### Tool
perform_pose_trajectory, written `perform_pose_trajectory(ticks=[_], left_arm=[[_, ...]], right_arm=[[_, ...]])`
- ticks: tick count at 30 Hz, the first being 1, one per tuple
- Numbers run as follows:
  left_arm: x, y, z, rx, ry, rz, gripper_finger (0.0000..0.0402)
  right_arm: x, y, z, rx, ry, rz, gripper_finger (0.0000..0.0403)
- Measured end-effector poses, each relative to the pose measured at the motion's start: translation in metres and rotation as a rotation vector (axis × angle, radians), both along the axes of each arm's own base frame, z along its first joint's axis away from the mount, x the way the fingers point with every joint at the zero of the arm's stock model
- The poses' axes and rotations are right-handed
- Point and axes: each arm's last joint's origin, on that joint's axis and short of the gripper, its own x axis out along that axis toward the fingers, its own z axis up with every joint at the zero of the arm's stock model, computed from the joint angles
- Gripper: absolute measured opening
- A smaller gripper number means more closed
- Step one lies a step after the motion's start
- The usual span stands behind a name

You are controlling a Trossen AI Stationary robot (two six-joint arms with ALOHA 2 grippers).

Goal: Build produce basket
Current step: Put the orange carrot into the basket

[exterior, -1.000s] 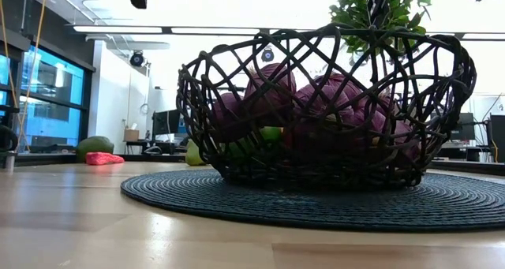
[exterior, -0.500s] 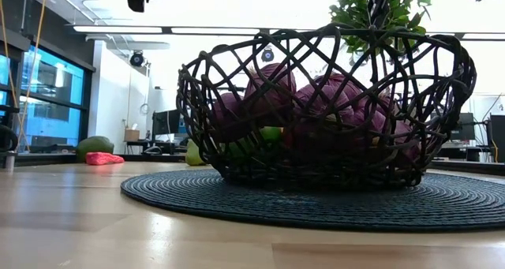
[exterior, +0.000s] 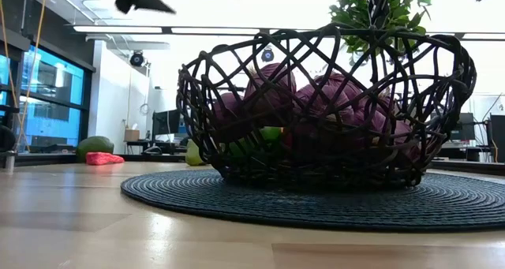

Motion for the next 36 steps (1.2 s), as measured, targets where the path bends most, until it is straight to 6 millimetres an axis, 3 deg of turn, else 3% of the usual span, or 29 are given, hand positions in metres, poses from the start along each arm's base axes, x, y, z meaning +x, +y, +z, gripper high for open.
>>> perform_pose_trajectory(ticks=[4,9,17,21,29,36], left_arm=[[-0.006,0.025,-0.022,-0.16,0.236,0.248,0.0305],[-0.013,0.044,-0.064,-0.351,0.4,0.477,0.0305],[-0.027,0.045,-0.133,-0.503,0.408,0.759,0.0305],[-0.036,0.045,-0.158,-0.536,0.395,0.845,0.0305],[-0.041,0.064,-0.192,-0.598,0.396,0.877,0.0305],[-0.044,0.08,-0.205,-0.62,0.407,0.942,0.0305]], right_arm=[[0.0,0.0,-0.001,-0.001,0.007,0.0,0.0],[0.0,0.0,-0.002,0.001,0.02,0.0,0.0],[0.0,0.0,-0.003,-0.001,0.027,0.0,0.0],[0.0,0.0,-0.003,-0.002,0.028,0.0,0.0],[0.0,0.0,-0.004,-0.004,0.039,0.0,0.0],[0.0,0.0,-0.004,0.021,0.039,0.001,0.0]])
